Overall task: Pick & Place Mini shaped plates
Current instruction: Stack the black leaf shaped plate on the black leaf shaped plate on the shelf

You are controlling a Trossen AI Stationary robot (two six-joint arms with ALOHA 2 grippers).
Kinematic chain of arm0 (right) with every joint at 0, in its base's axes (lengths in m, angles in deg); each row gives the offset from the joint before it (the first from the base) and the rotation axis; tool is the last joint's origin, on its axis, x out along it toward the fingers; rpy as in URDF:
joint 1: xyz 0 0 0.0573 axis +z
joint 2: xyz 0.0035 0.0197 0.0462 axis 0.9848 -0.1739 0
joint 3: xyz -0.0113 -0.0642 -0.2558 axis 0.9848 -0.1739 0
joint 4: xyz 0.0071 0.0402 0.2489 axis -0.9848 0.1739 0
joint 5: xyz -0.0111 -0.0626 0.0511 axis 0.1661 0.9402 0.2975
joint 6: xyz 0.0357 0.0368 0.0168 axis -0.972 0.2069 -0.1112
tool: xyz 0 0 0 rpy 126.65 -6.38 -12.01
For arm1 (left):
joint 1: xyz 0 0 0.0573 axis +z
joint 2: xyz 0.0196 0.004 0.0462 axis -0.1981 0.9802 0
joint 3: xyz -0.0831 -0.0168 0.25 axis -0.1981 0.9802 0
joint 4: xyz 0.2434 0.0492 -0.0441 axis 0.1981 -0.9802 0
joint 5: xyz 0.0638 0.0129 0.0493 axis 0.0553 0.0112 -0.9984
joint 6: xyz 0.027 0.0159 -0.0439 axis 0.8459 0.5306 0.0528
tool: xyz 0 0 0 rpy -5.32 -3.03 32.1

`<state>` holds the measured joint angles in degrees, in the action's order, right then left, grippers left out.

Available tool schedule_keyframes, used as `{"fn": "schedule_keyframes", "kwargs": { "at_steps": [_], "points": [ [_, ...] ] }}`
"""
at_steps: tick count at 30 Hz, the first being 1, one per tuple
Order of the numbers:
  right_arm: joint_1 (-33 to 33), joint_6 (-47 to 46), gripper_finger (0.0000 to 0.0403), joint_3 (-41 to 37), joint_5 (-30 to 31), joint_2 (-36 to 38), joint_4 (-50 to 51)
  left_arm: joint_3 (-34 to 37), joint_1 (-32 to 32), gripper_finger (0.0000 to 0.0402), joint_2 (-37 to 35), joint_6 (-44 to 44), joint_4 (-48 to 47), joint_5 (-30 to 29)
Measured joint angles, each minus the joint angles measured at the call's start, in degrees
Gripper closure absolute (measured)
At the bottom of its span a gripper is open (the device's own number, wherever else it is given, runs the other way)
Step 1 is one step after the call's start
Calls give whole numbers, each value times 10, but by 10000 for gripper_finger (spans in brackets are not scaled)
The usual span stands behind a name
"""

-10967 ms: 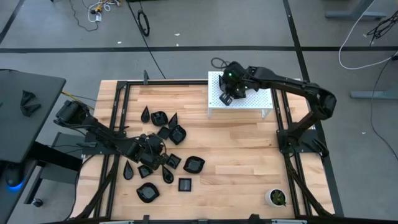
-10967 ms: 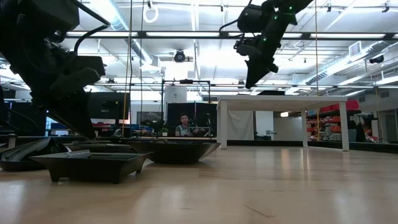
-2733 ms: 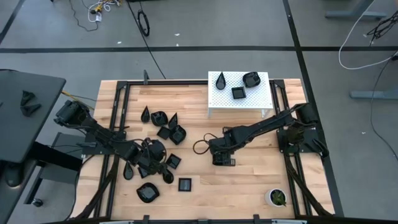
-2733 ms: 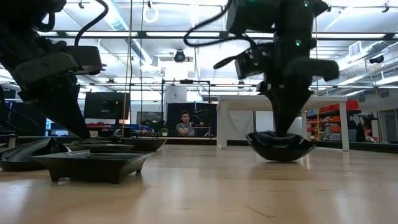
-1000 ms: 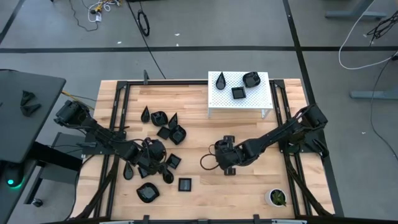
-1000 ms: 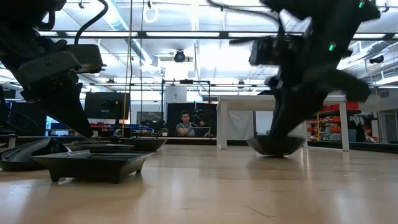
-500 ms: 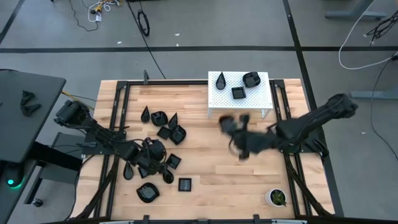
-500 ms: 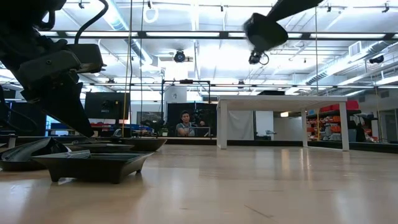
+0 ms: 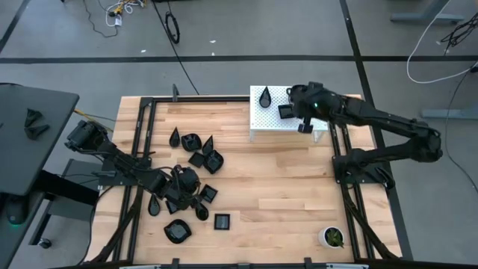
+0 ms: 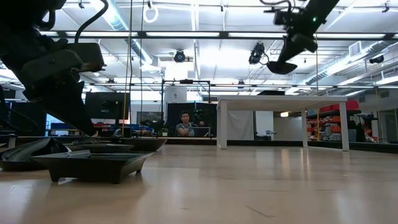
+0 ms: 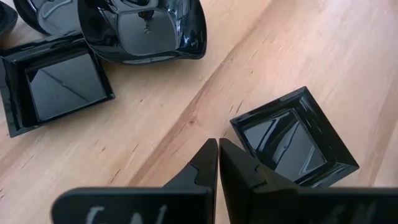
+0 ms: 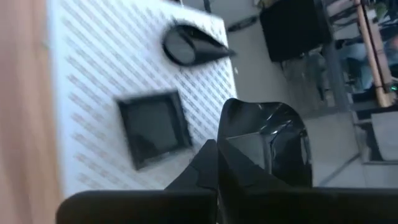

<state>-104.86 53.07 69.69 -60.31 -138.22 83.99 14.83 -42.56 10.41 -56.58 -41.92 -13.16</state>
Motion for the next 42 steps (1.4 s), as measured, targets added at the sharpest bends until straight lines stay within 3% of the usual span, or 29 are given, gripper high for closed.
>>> {"fn": "schedule_keyframes", "kwargs": {
  "at_steps": [5,20,29,34,42],
  "points": [
    [-49,46,399,0,-46,-27,4,0,0,383,0,0,0,0],
    [-104,58,392,0,-45,-98,45,0,0,383,0,-1,1,8],
    [-106,54,332,0,19,-98,17,0,0,383,0,-1,1,8],
    [-106,15,305,0,17,-98,13,0,0,383,0,-1,1,8],
    [-106,-56,335,0,16,-65,-60,0,0,383,0,-1,1,8]
  ]
}}
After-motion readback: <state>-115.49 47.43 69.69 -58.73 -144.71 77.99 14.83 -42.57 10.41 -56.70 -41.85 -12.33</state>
